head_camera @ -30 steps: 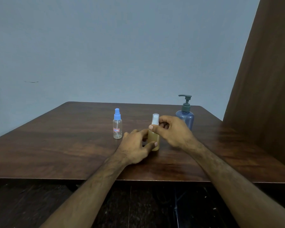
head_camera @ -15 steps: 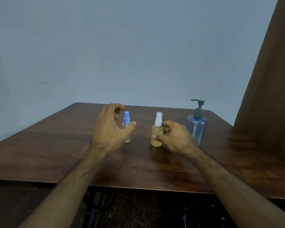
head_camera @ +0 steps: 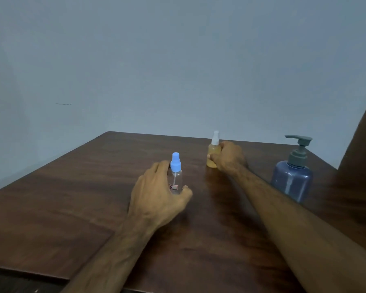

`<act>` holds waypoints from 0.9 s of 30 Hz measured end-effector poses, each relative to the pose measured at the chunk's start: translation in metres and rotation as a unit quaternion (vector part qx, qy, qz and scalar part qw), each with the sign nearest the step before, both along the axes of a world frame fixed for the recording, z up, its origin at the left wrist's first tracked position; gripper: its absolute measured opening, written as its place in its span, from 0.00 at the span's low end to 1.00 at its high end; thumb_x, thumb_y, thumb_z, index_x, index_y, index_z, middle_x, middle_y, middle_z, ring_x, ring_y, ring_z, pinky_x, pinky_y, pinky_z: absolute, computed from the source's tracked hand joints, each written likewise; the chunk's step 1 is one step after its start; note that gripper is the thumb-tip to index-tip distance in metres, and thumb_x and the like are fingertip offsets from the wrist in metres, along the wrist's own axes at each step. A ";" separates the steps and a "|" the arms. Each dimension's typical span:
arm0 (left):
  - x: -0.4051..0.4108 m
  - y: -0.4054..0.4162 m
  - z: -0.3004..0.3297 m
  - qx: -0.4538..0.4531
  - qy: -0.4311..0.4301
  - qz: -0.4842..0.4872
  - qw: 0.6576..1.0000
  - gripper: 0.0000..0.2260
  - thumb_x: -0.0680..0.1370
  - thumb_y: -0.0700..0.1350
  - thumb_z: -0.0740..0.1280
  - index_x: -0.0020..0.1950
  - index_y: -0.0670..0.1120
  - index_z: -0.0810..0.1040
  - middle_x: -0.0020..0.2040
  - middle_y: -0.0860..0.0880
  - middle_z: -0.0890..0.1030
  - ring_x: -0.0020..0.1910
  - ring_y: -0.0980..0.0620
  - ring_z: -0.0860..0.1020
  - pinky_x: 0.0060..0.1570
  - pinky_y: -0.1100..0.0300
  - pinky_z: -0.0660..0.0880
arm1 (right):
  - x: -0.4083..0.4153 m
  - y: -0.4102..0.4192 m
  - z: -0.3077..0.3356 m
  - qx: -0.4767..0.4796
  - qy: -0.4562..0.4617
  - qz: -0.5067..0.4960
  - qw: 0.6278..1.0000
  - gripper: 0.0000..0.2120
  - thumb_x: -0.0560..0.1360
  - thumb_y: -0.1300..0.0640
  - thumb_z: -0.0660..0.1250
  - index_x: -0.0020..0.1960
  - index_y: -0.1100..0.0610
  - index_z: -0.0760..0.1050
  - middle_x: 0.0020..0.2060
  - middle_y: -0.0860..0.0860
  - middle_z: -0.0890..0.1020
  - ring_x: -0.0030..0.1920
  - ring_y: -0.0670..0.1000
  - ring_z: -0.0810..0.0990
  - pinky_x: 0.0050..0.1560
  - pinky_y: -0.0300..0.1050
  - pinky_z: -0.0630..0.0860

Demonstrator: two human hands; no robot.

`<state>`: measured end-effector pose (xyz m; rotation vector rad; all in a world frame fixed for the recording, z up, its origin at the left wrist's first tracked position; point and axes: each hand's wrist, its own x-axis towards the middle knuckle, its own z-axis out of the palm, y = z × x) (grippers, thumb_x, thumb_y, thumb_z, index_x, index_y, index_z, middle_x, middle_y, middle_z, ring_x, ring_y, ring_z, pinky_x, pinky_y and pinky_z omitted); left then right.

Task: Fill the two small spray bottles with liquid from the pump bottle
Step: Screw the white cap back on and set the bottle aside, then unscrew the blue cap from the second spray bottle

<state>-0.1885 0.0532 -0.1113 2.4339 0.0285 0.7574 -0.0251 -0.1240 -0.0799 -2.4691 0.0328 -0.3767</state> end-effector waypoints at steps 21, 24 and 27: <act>0.002 0.003 -0.006 -0.005 -0.009 0.010 1.000 0.10 0.71 0.54 0.69 0.44 0.52 0.71 0.38 0.55 0.78 0.37 0.53 0.77 0.39 0.55 0.73 | 0.000 0.016 0.010 0.023 0.005 -0.003 1.000 0.28 0.76 0.46 0.75 0.69 0.59 0.71 0.63 0.56 0.79 0.61 0.58 0.78 0.48 0.48 0.71; 0.001 0.004 -0.005 -0.010 -0.002 -0.001 1.000 0.09 0.71 0.54 0.69 0.45 0.52 0.73 0.39 0.55 0.79 0.39 0.52 0.79 0.42 0.53 0.76 | -0.035 0.013 0.014 0.021 -0.029 0.040 0.999 0.28 0.77 0.46 0.74 0.71 0.58 0.71 0.64 0.55 0.80 0.61 0.57 0.79 0.53 0.49 0.76; -0.003 0.002 -0.001 -0.009 0.010 -0.025 1.000 0.11 0.70 0.55 0.71 0.48 0.53 0.75 0.40 0.57 0.81 0.41 0.54 0.81 0.45 0.52 0.79 | -0.084 0.003 0.022 0.055 -0.041 0.120 0.990 0.28 0.76 0.48 0.74 0.73 0.55 0.73 0.64 0.51 0.81 0.61 0.51 0.82 0.65 0.50 0.78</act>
